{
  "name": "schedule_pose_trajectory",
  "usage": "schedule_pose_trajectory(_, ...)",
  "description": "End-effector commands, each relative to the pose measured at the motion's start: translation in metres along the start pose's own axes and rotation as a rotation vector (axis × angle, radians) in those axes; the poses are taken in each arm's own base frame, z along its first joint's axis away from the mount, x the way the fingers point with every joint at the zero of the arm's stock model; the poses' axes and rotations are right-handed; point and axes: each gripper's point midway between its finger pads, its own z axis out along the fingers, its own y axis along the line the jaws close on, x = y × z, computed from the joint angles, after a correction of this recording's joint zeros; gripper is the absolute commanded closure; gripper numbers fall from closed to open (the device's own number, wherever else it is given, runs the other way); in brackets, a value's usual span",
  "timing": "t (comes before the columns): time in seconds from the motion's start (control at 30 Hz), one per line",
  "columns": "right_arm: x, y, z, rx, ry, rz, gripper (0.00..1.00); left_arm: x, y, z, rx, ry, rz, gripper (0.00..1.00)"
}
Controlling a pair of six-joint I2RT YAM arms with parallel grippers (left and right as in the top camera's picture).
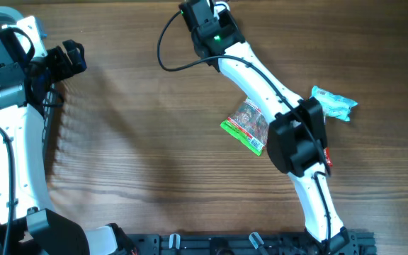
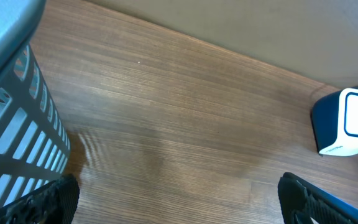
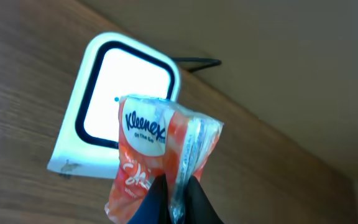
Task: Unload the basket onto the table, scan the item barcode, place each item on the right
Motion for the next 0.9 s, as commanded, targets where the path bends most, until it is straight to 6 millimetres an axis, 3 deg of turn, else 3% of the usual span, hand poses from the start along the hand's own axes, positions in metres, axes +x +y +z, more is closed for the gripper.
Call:
schedule_pose_trajectory(0.0,0.009,0.006,0.021,0.042,0.017,-0.068,0.96,-0.006,-0.001,-0.002,0.009,-0.014,0.006,0.0)
schedule_pose_trajectory(0.23,-0.008,0.001,0.023,0.062,-0.047,-0.034,0.96,-0.006,-0.001,-0.002,0.009,-0.014,0.006,0.0)
schedule_pose_trajectory(0.37,-0.008,-0.016,0.019,0.073,-0.041,-0.019,0.96,-0.006,-0.001,-0.002,0.009,-0.014,0.006,0.0)
schedule_pose_trajectory(0.5,-0.035,-0.047,-0.034,0.005,-0.109,0.085,0.96,-0.006,-0.001,-0.002,0.009,-0.014,0.006,0.0)
schedule_pose_trajectory(0.6,-0.041,-0.061,-0.094,-0.187,-0.128,0.161,0.96,-0.006,-0.001,-0.002,0.009,-0.014,0.006,0.0)
schedule_pose_trajectory(0.7,-0.018,-0.058,-0.152,-0.405,-0.066,0.147,0.96,-0.006,-0.001,-0.002,0.009,-0.014,0.006,0.0)
schedule_pose_trajectory(0.77,0.014,-0.04,-0.186,-0.589,0.043,0.126,0.96,-0.006,-0.001,-0.002,0.009,-0.014,0.006,0.0)
schedule_pose_trajectory(0.87,0.054,-0.013,-0.208,-0.764,0.214,0.092,0.96,-0.006,-0.001,-0.002,0.009,-0.014,0.006,0.0)
